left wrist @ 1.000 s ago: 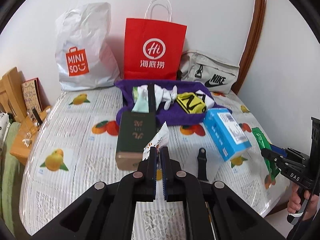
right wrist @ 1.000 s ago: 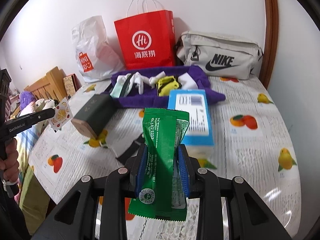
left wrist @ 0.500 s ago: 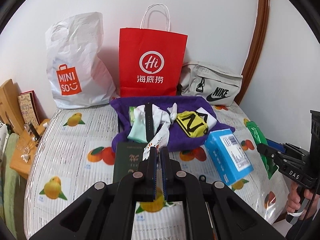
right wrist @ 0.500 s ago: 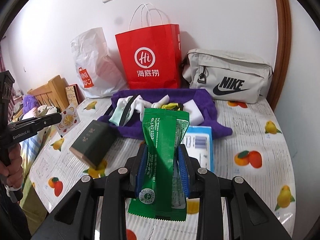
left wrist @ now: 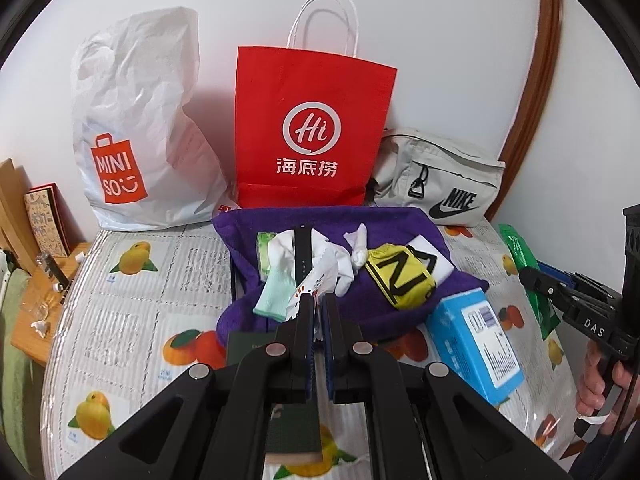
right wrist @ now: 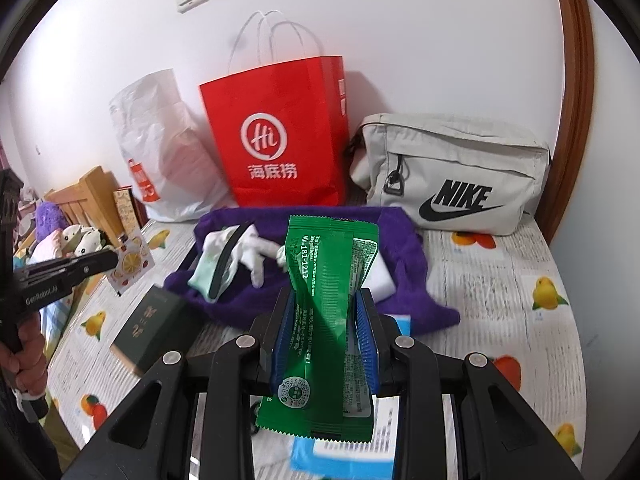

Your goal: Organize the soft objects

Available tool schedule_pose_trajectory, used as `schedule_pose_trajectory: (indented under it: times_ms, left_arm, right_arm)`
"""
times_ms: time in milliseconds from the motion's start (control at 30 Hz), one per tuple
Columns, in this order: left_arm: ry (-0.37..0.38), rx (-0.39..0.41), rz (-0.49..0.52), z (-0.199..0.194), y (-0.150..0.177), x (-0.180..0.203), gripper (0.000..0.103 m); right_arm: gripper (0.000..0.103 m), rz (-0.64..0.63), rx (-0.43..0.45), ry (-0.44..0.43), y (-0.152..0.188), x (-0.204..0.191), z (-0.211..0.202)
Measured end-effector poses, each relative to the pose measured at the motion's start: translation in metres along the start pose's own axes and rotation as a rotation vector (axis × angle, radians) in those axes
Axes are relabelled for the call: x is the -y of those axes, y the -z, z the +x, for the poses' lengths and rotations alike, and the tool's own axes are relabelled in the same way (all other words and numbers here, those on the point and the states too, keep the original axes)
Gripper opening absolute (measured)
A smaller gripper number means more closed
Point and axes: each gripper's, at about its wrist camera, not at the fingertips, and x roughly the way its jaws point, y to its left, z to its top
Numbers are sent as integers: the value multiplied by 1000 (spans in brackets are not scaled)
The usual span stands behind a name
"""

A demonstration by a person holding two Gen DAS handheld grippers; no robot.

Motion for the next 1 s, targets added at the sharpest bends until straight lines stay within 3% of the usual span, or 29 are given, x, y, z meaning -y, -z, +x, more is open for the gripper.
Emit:
schedule_pose_trajectory:
  times_ms: [600, 1000]
  left_arm:
    - [-19, -49, -21, 89, -52, -11, 5]
    - [-32, -103, -32, 133, -41, -17, 5]
  right_arm:
    - [31, 13, -55, -18, -62, 18, 99]
    - [31, 47, -178, -4, -46, 38, 158]
